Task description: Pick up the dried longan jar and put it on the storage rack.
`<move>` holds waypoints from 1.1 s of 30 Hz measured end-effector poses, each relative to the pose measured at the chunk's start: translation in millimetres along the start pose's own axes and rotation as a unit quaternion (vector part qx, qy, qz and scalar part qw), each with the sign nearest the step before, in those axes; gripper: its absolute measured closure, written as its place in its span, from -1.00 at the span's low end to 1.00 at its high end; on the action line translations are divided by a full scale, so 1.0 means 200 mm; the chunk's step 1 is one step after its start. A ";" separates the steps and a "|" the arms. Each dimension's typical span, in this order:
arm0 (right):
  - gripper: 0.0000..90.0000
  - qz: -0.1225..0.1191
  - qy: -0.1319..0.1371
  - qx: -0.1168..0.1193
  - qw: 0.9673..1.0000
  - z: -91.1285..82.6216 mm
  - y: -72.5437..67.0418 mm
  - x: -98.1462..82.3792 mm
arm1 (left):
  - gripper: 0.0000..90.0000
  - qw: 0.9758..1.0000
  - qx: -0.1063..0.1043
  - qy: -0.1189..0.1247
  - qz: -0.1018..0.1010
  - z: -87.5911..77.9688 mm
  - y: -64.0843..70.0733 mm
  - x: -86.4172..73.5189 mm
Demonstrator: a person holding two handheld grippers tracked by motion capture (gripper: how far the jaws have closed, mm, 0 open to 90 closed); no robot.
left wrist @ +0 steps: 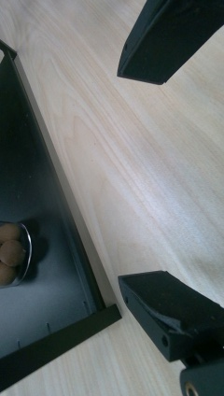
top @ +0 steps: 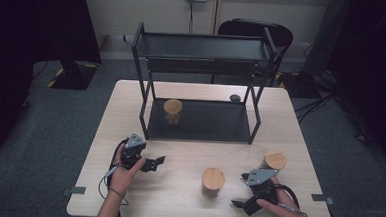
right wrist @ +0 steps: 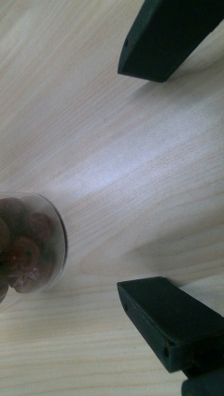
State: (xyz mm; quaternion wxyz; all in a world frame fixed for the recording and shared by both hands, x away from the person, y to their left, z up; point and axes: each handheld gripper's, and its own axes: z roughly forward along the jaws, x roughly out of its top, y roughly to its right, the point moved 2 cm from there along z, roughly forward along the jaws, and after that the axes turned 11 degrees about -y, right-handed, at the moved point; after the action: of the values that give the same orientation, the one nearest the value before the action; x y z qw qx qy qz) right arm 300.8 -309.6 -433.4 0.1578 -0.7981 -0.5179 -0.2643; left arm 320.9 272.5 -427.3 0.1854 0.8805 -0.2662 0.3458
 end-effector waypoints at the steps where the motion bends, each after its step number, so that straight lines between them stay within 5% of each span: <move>1: -1.00 0.000 0.000 0.000 1.000 0.00 0.00 0.00 | -0.94 1.000 0.000 -0.001 -0.001 0.00 0.00 0.00; 33: -1.00 0.000 0.000 0.000 1.000 0.00 0.00 0.00 | -0.94 1.000 0.014 -0.017 0.007 -0.11 0.00 -0.11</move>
State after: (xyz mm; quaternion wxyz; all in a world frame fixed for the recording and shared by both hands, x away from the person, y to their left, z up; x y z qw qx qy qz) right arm 300.8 -309.6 -433.4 0.1577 -0.7981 -0.5180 -0.2642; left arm 297.5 291.3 -427.6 0.1659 0.8868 -0.2704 0.3362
